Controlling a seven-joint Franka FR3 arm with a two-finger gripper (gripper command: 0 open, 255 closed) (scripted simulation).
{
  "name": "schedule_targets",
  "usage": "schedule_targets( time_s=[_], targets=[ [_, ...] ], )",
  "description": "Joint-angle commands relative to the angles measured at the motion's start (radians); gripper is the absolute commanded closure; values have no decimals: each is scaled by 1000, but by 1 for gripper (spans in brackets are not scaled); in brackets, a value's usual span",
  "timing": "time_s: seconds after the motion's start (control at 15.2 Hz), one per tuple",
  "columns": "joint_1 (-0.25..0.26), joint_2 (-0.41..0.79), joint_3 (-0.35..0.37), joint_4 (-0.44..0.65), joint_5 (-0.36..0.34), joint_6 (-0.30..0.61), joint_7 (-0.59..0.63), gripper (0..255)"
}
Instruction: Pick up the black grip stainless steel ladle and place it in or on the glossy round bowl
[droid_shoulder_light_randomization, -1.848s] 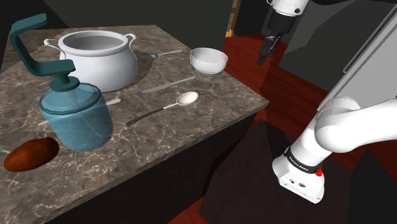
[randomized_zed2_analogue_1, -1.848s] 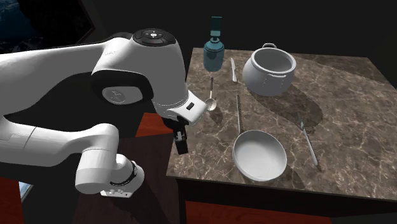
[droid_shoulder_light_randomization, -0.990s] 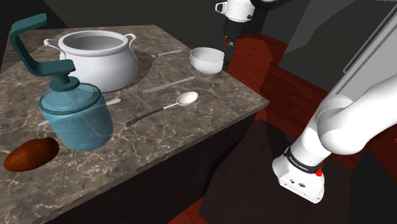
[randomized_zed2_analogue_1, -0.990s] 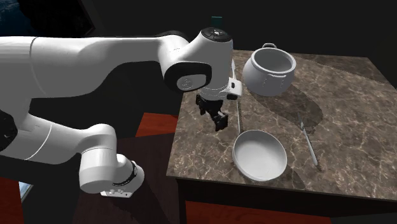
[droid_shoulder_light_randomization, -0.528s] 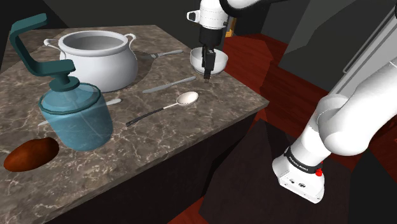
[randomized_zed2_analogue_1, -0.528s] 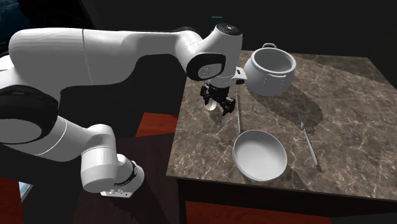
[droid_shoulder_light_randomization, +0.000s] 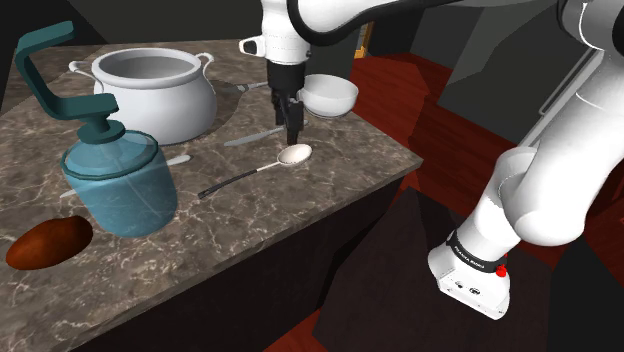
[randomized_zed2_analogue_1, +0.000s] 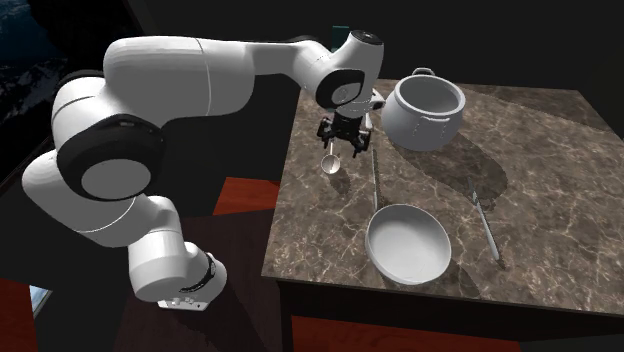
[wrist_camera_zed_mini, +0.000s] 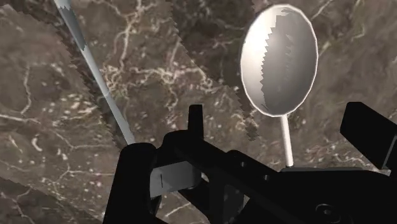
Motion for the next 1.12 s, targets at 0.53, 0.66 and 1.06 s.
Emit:
schedule_targets(
  time_s=[0.53, 0.66, 1.06],
  targets=[
    [64, 159, 66, 109, -1, 17, -129, 0],
    [65, 163, 67, 87, -2, 44, -128, 0],
    [66, 169, 67, 59, -3, 77, -128, 0]
  ],
)
